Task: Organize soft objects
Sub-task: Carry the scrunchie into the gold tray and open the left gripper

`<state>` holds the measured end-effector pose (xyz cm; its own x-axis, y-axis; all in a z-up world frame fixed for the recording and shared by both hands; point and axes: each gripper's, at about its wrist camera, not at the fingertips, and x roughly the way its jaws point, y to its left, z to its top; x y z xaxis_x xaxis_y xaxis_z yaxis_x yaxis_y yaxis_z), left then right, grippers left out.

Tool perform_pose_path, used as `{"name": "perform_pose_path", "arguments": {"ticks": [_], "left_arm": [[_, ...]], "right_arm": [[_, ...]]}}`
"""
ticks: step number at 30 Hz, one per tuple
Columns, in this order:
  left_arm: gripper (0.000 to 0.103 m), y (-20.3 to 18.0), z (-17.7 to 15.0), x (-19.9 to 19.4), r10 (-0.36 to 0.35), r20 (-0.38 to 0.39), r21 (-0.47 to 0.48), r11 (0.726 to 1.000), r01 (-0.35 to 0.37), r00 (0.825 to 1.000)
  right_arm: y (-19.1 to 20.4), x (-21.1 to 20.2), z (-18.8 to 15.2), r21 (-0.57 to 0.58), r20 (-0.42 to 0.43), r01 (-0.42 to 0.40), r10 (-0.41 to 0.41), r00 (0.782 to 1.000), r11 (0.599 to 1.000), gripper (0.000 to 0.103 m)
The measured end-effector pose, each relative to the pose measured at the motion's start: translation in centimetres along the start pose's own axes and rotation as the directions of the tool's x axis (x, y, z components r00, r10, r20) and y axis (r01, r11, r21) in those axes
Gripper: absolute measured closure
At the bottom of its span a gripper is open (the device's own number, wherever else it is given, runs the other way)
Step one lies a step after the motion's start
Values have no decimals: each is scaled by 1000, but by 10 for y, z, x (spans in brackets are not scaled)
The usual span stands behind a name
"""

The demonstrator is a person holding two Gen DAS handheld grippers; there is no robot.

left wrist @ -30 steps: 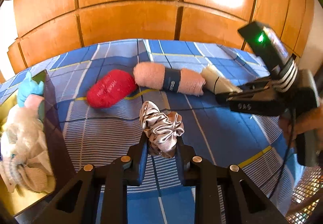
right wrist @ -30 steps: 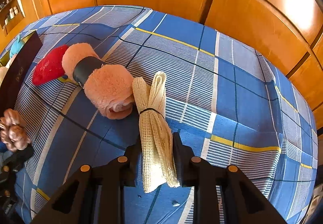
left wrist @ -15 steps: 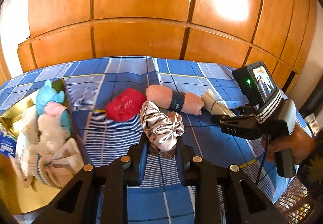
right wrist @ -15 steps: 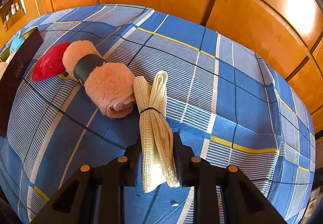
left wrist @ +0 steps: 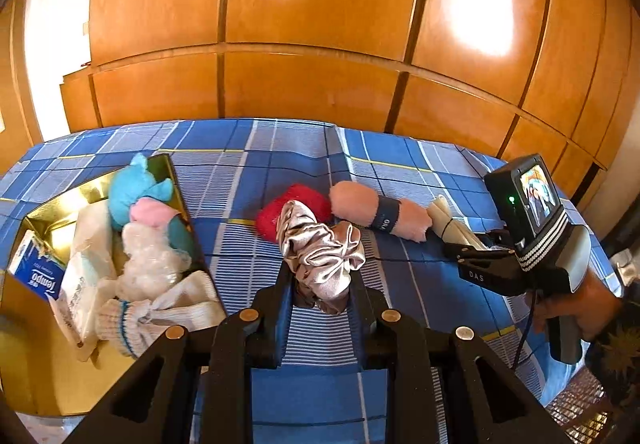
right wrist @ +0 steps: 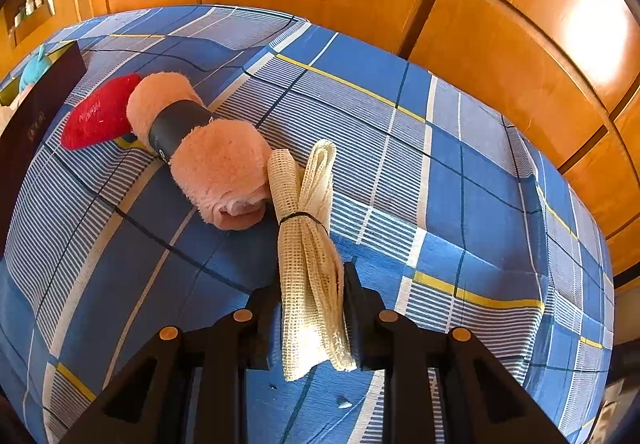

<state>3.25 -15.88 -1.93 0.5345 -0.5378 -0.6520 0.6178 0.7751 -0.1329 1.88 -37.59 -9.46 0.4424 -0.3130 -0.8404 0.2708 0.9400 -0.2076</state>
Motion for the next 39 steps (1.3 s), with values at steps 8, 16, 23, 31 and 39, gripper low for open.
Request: {"name": "perform_pose_path", "arguments": {"ticks": [8, 16, 23, 31, 39], "left_arm": [[78, 25, -1, -8, 47, -11, -49, 998, -48, 999], [78, 61, -6, -16, 101, -33, -120, 987, -104, 994], [78, 114, -11, -35, 159, -48, -209, 964, -166, 986], [78, 198, -24, -47, 253, -117, -366, 888, -278, 960], [72, 224, -38, -25, 292, -211, -367, 861, -352, 933]], "right_arm": [[3, -1, -1, -20, 8, 18, -18, 1000, 1000, 79], [3, -1, -2, -21, 8, 18, -18, 1000, 1000, 79], [2, -1, -1, -25, 7, 22, -22, 1000, 999, 79], [1, 0, 0, -26, 8, 24, -24, 1000, 999, 79], [2, 0, 0, -25, 7, 25, -25, 1000, 999, 79]]}}
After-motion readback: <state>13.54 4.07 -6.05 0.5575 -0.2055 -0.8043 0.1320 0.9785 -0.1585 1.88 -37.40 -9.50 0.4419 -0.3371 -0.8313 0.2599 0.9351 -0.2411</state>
